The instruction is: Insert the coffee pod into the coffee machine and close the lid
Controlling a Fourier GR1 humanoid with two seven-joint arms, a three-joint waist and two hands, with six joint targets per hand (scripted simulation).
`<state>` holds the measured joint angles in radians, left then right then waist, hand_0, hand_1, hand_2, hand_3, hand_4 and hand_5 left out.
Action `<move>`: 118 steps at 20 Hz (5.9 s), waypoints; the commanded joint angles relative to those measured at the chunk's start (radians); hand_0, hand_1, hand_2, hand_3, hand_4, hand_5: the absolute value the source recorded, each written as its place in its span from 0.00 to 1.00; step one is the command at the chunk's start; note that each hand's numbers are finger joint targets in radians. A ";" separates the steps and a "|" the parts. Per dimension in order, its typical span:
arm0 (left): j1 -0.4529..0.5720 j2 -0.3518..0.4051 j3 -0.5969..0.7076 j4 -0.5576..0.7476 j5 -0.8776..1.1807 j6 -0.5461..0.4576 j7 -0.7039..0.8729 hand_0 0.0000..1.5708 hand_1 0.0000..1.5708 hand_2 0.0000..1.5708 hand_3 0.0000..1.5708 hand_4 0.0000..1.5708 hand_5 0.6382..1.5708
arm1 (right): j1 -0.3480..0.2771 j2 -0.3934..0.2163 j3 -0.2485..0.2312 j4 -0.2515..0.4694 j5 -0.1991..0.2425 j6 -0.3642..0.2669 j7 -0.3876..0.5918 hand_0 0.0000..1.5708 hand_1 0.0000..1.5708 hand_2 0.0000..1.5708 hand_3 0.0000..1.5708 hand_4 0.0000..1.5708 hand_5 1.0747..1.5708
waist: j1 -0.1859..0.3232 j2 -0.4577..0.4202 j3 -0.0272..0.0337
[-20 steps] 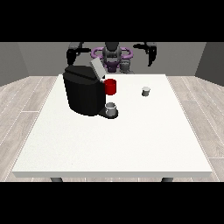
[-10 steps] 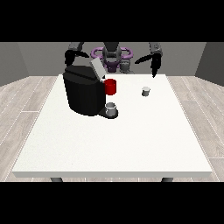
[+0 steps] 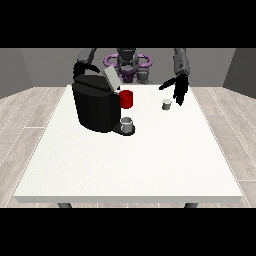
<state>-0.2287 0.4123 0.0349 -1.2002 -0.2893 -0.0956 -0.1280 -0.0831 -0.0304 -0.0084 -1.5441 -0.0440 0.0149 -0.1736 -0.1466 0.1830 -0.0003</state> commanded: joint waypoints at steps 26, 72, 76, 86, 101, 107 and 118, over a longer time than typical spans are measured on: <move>-0.298 0.022 -0.053 0.471 -0.259 -0.069 -0.050 0.00 0.00 0.38 0.24 0.00 1.00 | -0.165 -0.014 -0.096 0.221 -0.001 -0.068 0.002 0.00 0.00 0.00 0.00 0.26 1.00 | 0.007 0.067 0.0005; -0.470 -0.134 0.001 0.406 -0.319 -0.109 -0.055 0.80 0.80 0.83 0.80 0.37 1.00 | -0.139 -0.033 -0.111 0.486 -0.002 -0.060 -0.130 0.00 0.00 0.00 0.00 0.14 1.00 | 0.064 -0.128 0.0005; -0.442 -0.157 -0.026 0.359 -0.323 -0.155 -0.027 0.93 0.93 0.94 0.91 0.40 1.00 | -0.067 -0.037 -0.098 0.467 -0.018 -0.021 -0.095 0.00 0.00 0.00 0.00 0.19 1.00 | 0.043 -0.211 0.0002; -0.565 -0.223 0.010 0.296 -0.301 -0.165 0.111 0.87 0.87 0.89 0.86 0.42 1.00 | -0.121 -0.076 -0.126 0.494 -0.026 -0.007 -0.151 0.00 0.00 0.00 0.00 0.11 1.00 | 0.034 -0.135 0.0005; -0.806 -0.092 0.190 0.424 -0.232 -0.105 0.149 0.94 0.94 0.94 0.86 0.41 1.00 | -0.263 -0.118 -0.085 0.376 -0.042 0.078 -0.102 0.00 0.00 0.00 0.00 0.08 1.00 | -0.115 0.075 -0.0002; -0.852 -0.093 0.186 0.422 -0.210 -0.142 0.171 0.95 0.95 0.94 0.90 0.38 1.00 | -0.272 -0.147 -0.117 0.473 -0.083 0.174 -0.176 0.00 0.00 0.00 0.00 0.10 1.00 | -0.074 0.074 0.0005; -0.930 -0.025 0.172 0.452 -0.237 -0.137 0.151 0.91 0.91 0.93 0.85 0.40 1.00 | -0.332 -0.157 -0.144 0.548 -0.069 0.156 -0.236 0.00 0.00 0.00 0.00 0.15 1.00 | -0.084 0.169 0.0009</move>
<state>-1.1582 0.3810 0.2395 -0.7415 -0.4970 -0.2389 0.0452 -0.3865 -0.1537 -0.1212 -1.0334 -0.0950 0.1475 -0.4035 -0.2424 0.3341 0.0005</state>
